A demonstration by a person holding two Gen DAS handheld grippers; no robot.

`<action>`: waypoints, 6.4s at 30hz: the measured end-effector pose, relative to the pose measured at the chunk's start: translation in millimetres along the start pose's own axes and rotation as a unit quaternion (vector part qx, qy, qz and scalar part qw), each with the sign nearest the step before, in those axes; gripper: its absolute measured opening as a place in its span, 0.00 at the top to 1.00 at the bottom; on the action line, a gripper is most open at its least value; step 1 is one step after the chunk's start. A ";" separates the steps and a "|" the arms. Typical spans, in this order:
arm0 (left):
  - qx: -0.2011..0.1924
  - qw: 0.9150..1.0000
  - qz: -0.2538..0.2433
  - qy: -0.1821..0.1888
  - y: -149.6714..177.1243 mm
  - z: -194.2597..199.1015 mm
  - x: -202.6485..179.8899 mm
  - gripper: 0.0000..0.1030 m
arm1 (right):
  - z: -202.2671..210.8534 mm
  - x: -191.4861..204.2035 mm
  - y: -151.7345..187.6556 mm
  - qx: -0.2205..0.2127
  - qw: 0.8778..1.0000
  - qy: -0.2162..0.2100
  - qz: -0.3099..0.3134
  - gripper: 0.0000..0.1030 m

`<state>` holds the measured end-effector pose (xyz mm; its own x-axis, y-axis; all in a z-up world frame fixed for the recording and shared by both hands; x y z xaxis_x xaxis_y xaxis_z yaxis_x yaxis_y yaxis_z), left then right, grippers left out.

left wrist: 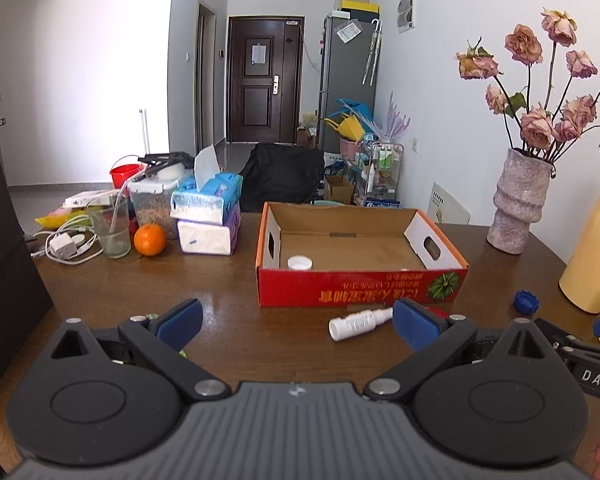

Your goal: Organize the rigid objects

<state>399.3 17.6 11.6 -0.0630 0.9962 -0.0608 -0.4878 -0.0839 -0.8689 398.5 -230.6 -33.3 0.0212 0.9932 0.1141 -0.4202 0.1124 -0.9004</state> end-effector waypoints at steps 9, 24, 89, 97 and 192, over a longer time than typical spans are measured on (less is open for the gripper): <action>0.002 1.000 0.010 -0.004 29.4 23.6 2.1 0.00 | 23.8 -28.2 25.8 0.007 1.000 0.004 -0.010 0.00; 0.012 0.999 0.036 -0.026 91.3 42.7 36.3 0.00 | 54.3 -67.5 74.3 0.027 0.999 0.023 0.007 0.00; 0.053 0.998 0.029 -0.035 171.9 1.0 59.8 0.47 | -12.5 -84.9 143.8 0.110 0.992 0.032 0.047 0.42; 0.043 0.998 0.027 -0.029 162.4 2.2 57.7 0.47 | -6.0 -79.1 135.4 0.091 0.994 0.029 0.058 0.42; -0.029 0.999 0.016 0.018 -70.5 -249.9 -40.4 0.47 | -252.1 59.6 -56.9 0.000 0.998 -0.053 0.041 0.42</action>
<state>653.9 -10.4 -47.4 -0.0464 0.9932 -0.1066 -0.4351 -0.1162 -0.8929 652.3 -170.5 -81.0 -0.1099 0.9904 0.0844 -0.4158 0.0313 -0.9089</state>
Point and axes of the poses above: each gripper's, at about its wrist camera, not at the fingertips, and z roughly against the way its jaws point, x to its left, y to its underside, the point moved 9 cm from there along -z, roughly the way its jaws point, and after that the axes turned 1 degree about z, right-handed, at the moved point
